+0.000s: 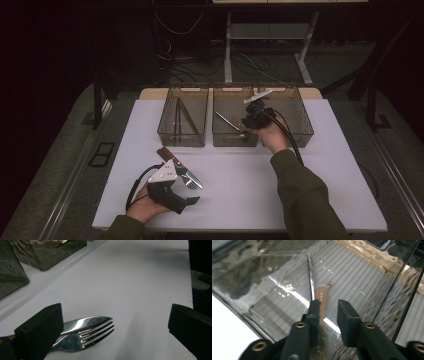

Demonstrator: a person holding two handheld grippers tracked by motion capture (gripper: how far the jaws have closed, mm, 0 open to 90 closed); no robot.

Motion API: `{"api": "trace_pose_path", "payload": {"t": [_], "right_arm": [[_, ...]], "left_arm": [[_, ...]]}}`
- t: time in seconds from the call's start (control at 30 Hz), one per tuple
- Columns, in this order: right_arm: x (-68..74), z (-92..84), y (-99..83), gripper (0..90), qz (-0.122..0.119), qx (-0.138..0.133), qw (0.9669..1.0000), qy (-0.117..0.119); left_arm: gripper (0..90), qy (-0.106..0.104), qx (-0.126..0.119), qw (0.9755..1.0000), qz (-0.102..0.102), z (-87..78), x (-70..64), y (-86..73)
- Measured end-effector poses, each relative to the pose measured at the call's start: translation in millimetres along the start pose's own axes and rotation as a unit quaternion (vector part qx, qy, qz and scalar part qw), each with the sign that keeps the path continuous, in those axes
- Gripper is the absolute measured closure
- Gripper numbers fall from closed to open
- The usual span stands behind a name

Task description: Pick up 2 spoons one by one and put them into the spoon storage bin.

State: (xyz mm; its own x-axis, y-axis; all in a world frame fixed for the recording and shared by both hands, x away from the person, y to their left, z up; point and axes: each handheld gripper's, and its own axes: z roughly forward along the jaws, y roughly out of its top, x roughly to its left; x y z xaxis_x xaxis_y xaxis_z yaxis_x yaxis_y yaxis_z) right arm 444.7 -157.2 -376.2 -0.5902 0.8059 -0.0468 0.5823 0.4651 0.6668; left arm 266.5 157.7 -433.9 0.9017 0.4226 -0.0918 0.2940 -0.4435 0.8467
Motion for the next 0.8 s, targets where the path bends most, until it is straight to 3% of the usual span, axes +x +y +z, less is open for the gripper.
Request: {"api": "trace_pose_path", "payload": {"t": [0.2, 0.37, 0.53, 0.73, 0.8], "right_arm": [[-1.8, -8.5, -2.6, 46.9, 0.017, -0.018, 0.9991, 0.033], [-5.3, -21.6, -10.7, 33.1, 0.039, -0.049, 0.9962, 0.061], [-6.9, -37.5, -25.0, 26.9, 0.044, -0.071, 0.9919, 0.096], [-5.8, -55.1, -45.0, 22.0, 0.042, -0.093, 0.9878, 0.117], [-4.9, -60.5, -53.2, 20.2, 0.034, -0.102, 0.9877, 0.114]], "left_arm": [[0.0, 0.001, -0.003, 1.0000, -0.002, 0.2, -0.2, -0.1], [0.0, 0.002, -0.004, 1.0000, -0.005, 0.0, -0.2, -0.3], [0.0, 0.002, -0.003, 1.0000, -0.008, 0.0, -0.6, -0.4], [0.0, 0.003, 0.001, 1.0000, -0.005, 0.0, 0.1, -0.5], [0.0, 0.003, 0.002, 1.0000, -0.004, -0.1, 0.3, -0.4]]}}
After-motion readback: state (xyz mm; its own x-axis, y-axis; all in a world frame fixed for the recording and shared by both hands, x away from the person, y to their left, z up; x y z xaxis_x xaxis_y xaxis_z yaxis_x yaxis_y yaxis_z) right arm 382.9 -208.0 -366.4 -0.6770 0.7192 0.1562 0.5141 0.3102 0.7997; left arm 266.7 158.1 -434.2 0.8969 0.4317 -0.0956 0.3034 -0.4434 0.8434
